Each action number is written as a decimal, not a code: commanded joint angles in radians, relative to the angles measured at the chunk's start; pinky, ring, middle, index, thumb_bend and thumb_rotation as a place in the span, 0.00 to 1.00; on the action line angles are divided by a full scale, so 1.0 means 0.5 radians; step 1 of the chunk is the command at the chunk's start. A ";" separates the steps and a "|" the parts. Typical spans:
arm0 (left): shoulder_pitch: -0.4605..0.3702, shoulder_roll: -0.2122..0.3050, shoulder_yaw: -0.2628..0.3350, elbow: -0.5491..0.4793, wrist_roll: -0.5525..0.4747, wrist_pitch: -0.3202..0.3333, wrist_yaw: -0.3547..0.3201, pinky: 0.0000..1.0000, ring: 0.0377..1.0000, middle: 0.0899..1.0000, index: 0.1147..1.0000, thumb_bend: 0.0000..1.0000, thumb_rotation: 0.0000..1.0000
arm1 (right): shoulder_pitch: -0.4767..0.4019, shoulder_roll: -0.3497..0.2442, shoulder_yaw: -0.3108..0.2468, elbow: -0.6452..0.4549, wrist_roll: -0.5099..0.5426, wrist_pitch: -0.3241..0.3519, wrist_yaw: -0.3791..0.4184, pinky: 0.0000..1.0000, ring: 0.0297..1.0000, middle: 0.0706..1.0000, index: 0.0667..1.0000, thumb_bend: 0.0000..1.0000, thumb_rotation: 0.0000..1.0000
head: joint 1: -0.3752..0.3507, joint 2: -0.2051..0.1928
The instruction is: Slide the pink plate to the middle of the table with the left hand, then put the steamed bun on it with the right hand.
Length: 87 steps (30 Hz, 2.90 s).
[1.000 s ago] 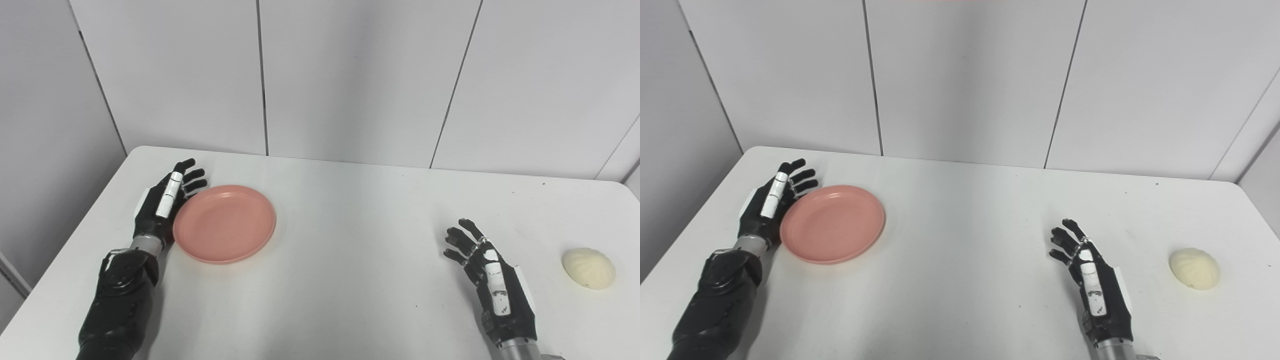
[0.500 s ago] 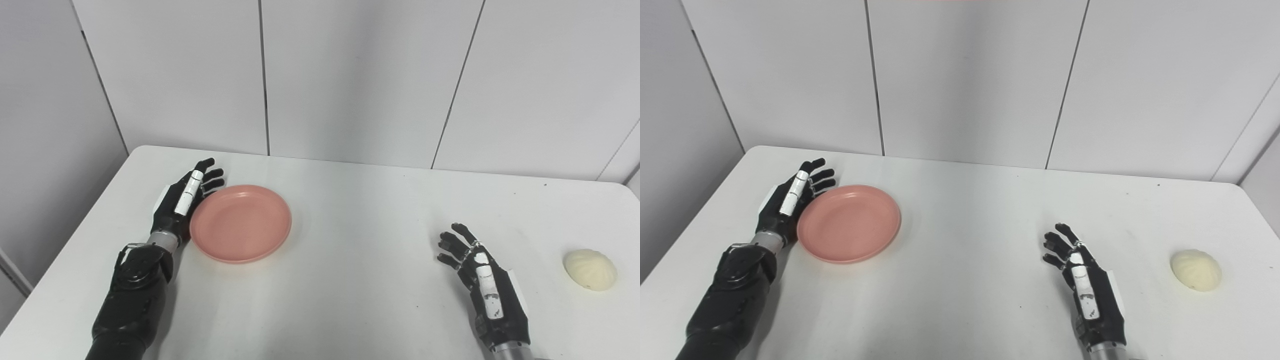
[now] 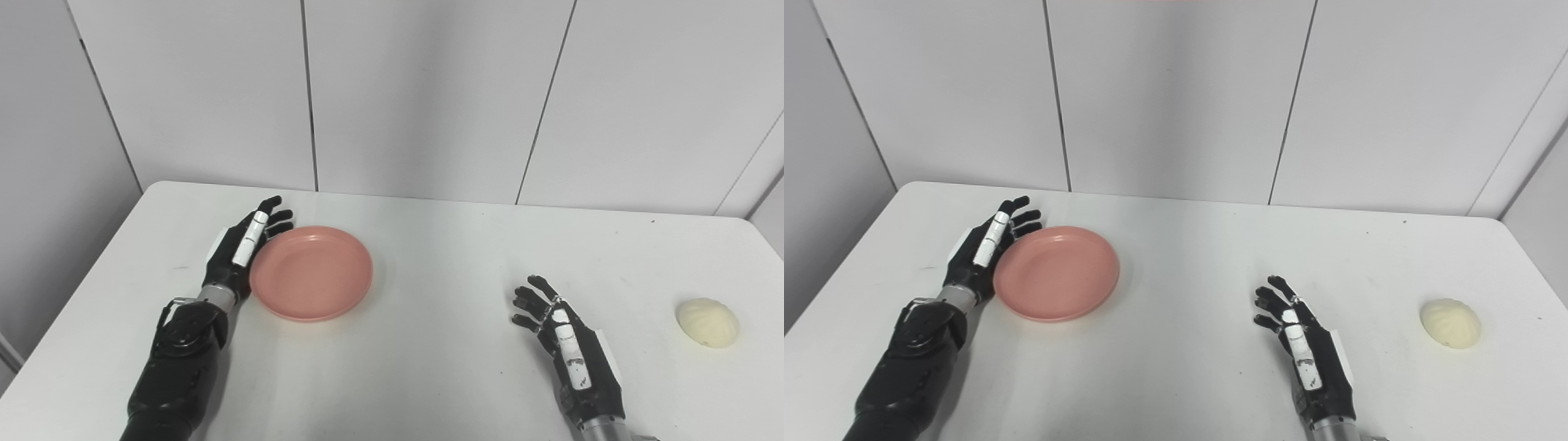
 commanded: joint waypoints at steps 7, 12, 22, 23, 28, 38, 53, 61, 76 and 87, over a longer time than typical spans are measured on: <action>-0.094 -0.162 -0.077 0.006 0.046 0.058 -0.020 0.75 0.79 0.81 0.82 0.70 0.85 | 0.014 0.017 0.020 -0.054 -0.007 0.019 -0.005 0.76 0.80 0.79 0.83 0.81 0.87 | -0.046 0.010; -0.111 -0.233 -0.105 0.017 0.072 0.069 -0.009 0.75 0.79 0.80 0.82 0.69 0.86 | 0.021 0.027 0.029 -0.084 -0.021 0.040 -0.021 0.75 0.80 0.78 0.83 0.82 0.85 | -0.072 0.021; -0.144 -0.315 -0.105 0.113 0.094 0.026 -0.001 0.79 0.81 0.82 0.83 0.71 0.85 | 0.034 0.038 0.038 -0.108 -0.041 0.054 -0.036 0.75 0.79 0.79 0.83 0.79 0.83 | -0.190 0.046; -0.143 -0.331 -0.105 0.112 0.093 0.030 0.007 0.78 0.81 0.82 0.84 0.71 0.85 | 0.036 0.043 0.042 -0.113 -0.050 0.059 -0.041 0.75 0.79 0.79 0.82 0.78 0.83 | -0.215 0.047; -0.144 -0.388 -0.099 0.131 0.086 0.021 0.013 0.78 0.81 0.82 0.85 0.72 0.88 | 0.049 0.057 0.052 -0.151 -0.072 0.093 -0.057 0.76 0.80 0.79 0.83 0.76 0.83 | -0.231 0.063; -0.197 -0.467 -0.103 0.375 0.083 -0.128 -0.030 0.81 0.80 0.82 0.85 0.70 0.89 | 0.058 0.075 0.059 -0.158 -0.143 0.090 -0.083 0.76 0.81 0.80 0.83 0.76 0.84 | -0.429 0.070; -0.167 -0.445 -0.077 0.382 0.088 -0.145 -0.050 0.81 0.82 0.84 0.87 0.71 0.89 | 0.006 0.118 0.084 -0.052 -0.252 0.022 -0.151 0.76 0.80 0.80 0.84 0.74 0.84 | -0.582 0.018; -0.140 -0.398 -0.076 0.357 0.081 -0.160 -0.114 0.82 0.82 0.85 0.87 0.69 0.90 | -0.018 0.113 0.127 0.052 -0.673 -0.251 -0.393 0.77 0.84 0.87 0.84 0.68 0.89 | -0.628 -0.028; -0.121 -0.404 -0.042 0.324 0.043 -0.129 -0.123 0.82 0.82 0.84 0.87 0.66 0.89 | -0.211 -0.202 -0.037 -0.114 -1.225 -0.312 -0.649 0.78 0.84 0.87 0.90 0.86 0.93 | -0.646 -0.072; -0.126 -0.402 -0.040 0.356 0.051 -0.139 -0.124 0.80 0.82 0.83 0.85 0.67 0.89 | -0.445 -0.737 -0.339 -0.806 -1.472 0.730 -0.097 0.66 0.74 0.78 0.84 0.98 0.74 | -0.654 -0.081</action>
